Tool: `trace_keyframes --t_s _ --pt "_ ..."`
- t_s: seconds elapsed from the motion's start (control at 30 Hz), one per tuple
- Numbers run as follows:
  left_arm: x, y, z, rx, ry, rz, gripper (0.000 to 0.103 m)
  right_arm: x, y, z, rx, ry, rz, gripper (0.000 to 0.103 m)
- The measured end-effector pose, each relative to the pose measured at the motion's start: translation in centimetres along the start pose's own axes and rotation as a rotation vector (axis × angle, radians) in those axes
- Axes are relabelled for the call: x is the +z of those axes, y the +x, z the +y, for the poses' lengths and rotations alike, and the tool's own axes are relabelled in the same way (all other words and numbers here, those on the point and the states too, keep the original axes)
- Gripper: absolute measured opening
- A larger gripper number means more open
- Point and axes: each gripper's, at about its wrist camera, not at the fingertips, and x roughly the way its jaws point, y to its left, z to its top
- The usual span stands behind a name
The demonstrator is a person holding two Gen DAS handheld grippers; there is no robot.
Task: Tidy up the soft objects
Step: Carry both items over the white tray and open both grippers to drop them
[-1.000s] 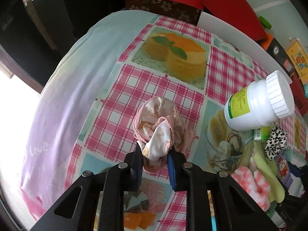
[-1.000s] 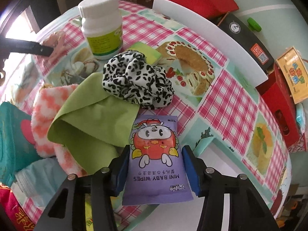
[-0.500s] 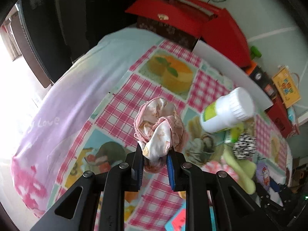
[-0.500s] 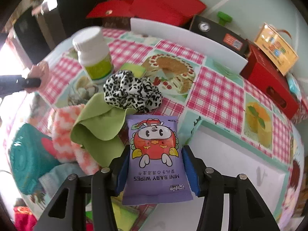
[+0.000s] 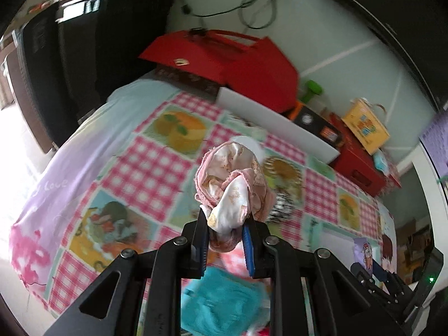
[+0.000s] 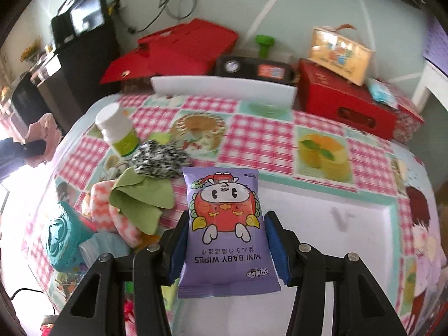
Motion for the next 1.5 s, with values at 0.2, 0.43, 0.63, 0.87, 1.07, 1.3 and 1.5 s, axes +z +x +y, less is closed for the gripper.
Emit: trace_keyframes --t_s 0.2,0.43,0.63,0.87,1.07,1.3,1.5 --pt "-0.8 -0.2 -4.8 -0.031 0.086 0.022 0.021 -1.0 -2.4 -5.4 -0.11 0.092 -0.015 0.055" --pt "-2.0 0.4 -9.7 -0.04 0.164 0.052 0.021 -1.9 -4.2 -10.8 -0.144 0.197 -0.036 0.055" --pt "-3.3 1.2 -14.3 -0.055 0.235 0.073 0.022 -2.7 -4.4 -13.6 -0.112 0.263 -0.035 0.055" --pt "-5.5 3.8 -19.7 -0.079 0.319 0.128 0.022 -3.7 -4.1 -16.8 -0.103 0.35 -0.029 0.056" --pt "-7.7 7.0 -22.7 -0.089 0.37 0.194 0.022 -4.3 -3.0 -18.9 -0.157 0.389 0.004 0.056" --pt "-9.5 10.8 -24.3 -0.069 0.406 0.258 0.022 -4.1 -1.5 -19.9 -0.181 0.387 0.031 0.056" --pt "-10.6 13.1 -24.4 -0.057 0.412 0.303 0.022 -3.8 0.1 -19.7 -0.198 0.363 0.066 0.056"
